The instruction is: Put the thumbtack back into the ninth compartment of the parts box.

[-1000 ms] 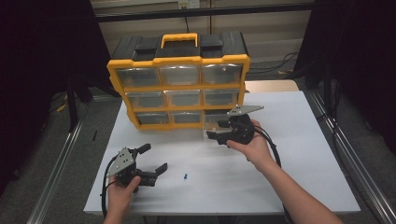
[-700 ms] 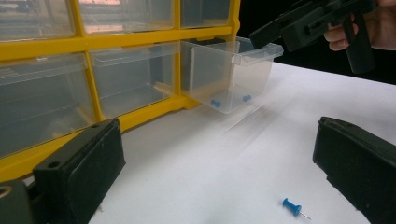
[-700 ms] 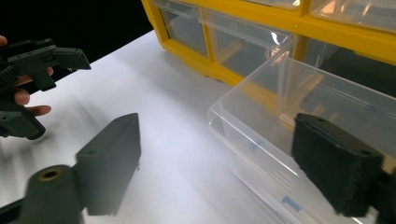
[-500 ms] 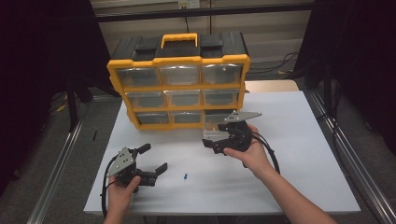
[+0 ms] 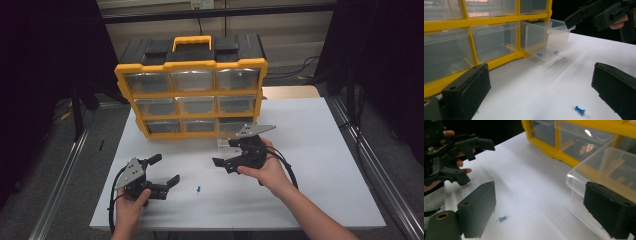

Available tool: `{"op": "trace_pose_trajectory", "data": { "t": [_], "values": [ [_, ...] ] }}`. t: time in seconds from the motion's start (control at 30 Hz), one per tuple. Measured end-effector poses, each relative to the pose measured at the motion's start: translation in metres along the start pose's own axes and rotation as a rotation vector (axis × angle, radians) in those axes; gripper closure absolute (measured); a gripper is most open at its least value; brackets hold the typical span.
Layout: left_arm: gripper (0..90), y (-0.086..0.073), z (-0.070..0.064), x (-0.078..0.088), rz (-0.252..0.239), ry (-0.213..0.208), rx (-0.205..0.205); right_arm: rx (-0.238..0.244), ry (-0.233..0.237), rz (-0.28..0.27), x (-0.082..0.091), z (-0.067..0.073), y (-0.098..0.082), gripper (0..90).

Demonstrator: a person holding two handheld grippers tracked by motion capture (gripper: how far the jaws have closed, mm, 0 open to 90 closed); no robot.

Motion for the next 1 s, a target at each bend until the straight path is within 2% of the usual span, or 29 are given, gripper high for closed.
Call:
{"op": "trace_pose_trajectory", "data": {
  "t": [0.17,0.2,0.27,0.4,0.43,0.5,0.6,0.83,0.87,0.97,1.0],
  "values": [
    [2.0,0.0,0.0,0.0,-0.005,0.001,0.004,0.017,0.034,0.021,-0.008,0.01,-0.005,9.4],
    [2.0,0.0,-0.002,0.0,-0.009,-0.006,0.021,0.022,0.033,0.02,-0.01,0.011,-0.006,9.4],
    [2.0,0.001,-0.001,0.0,-0.009,0.002,0.013,0.022,0.044,0.022,-0.012,0.014,-0.007,9.5],
    [2.0,0.002,-0.002,-0.001,-0.025,-0.002,0.041,0.029,0.05,0.032,-0.015,0.018,-0.01,9.5],
    [2.0,0.002,-0.002,-0.001,-0.025,-0.003,0.04,0.034,0.047,0.036,-0.017,0.018,-0.011,9.5],
    [2.0,0.001,0.0,0.001,-0.007,-0.004,-0.004,0.027,0.054,0.043,-0.019,0.02,-0.013,9.5],
    [2.0,0.001,0.0,0.001,-0.011,0.0,0.009,0.028,0.061,0.048,-0.022,0.022,-0.015,9.4],
    [2.0,0.001,0.0,0.001,-0.013,0.001,0.006,0.038,0.072,0.065,-0.029,0.028,-0.02,9.4],
    [2.0,0.001,0.001,0.002,0.0,0.034,0.002,0.044,0.071,0.067,-0.03,0.029,-0.021,9.5],
    [2.0,0.001,0.001,0.002,-0.001,0.022,0.002,0.048,0.077,0.071,-0.033,0.032,-0.022,9.5],
    [2.0,0.001,0.001,0.002,0.0,0.034,0.0,0.048,0.075,0.073,-0.033,0.033,-0.023,9.5]
  ]
}}
Point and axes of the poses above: each handheld gripper's, and its own axes: x roughly backward along the jaws, y roughly out of its top, z roughly to its left, the point moved 7 cm from there along -x, roughly forward along the jaws, and after that the axes turned 6 degrees about z, right-handed, at the moved point
